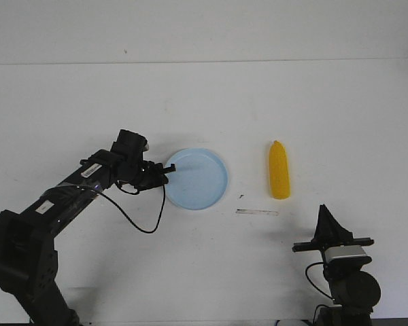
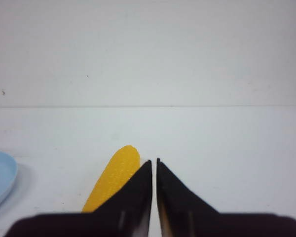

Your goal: Place corn on plate with both arms

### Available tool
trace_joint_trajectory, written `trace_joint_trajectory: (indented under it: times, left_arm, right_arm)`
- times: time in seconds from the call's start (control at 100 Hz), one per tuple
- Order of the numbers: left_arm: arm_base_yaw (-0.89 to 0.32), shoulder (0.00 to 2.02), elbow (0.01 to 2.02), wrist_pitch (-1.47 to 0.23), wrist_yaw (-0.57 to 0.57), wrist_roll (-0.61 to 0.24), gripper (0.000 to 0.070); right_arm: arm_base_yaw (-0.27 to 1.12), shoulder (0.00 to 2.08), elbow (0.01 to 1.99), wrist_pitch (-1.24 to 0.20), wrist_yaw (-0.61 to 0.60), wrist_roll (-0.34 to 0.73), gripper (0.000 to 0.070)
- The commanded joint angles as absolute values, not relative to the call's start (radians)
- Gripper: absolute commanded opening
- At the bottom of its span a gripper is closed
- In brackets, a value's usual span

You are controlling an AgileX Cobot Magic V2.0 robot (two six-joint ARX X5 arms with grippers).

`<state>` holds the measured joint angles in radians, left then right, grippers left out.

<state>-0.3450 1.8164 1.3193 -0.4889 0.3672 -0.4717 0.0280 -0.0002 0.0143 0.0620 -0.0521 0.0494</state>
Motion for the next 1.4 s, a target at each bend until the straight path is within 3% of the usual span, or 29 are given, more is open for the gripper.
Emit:
trace_joint_trajectory:
  times: [0.0,0.11,0.37,0.56,0.67,0.8,0.91,1.17,1.39]
  left_arm:
    - [-0.348,1.837,1.333,-0.497,0.369,-0.484,0.0039]
    - [-0.348,1.837,1.333,-0.504,0.366,-0.485,0.0178]
    - [-0.343,1.810,1.333,-0.505,0.366,-0.477,0.0177]
    - [-0.326,1.716,1.333,-0.468,0.363,-0.400,0.0176]
    - [-0.318,1.649,1.333,-0.450,0.321,-0.366,0.0159]
    - [-0.314,1.562,1.324,-0.408,0.218,-0.260,0.0148]
    - [-0.313,1.480,1.269,-0.311,0.163,-0.183,0.0000]
    - [-0.273,1.218,0.933,0.135,0.153,-0.061,0.0001]
    - [-0.163,0.965,0.713,0.181,0.153,0.009,0.0001]
  right_arm:
    - [0.030,0.001,0.013,0.073,-0.052,0.051,0.0015]
    - [0.030,0.001,0.013,0.073,-0.052,0.051,0.0015]
    - [0.030,0.001,0.013,0.073,-0.052,0.051,0.0015]
    - [0.030,0.001,0.013,0.073,-0.052,0.051,0.0015]
    - [0.030,0.001,0.013,0.073,-0.052,0.051,0.0015]
    - [0.030,0.001,0.013,0.073,-0.052,0.051,0.0015]
    - [0.030,0.001,0.013,0.073,-0.052,0.051,0.0015]
    - [0.030,0.001,0.013,0.073,-0.052,0.051,0.0015]
    - [0.030,0.001,0.013,0.073,-0.052,0.051,0.0015]
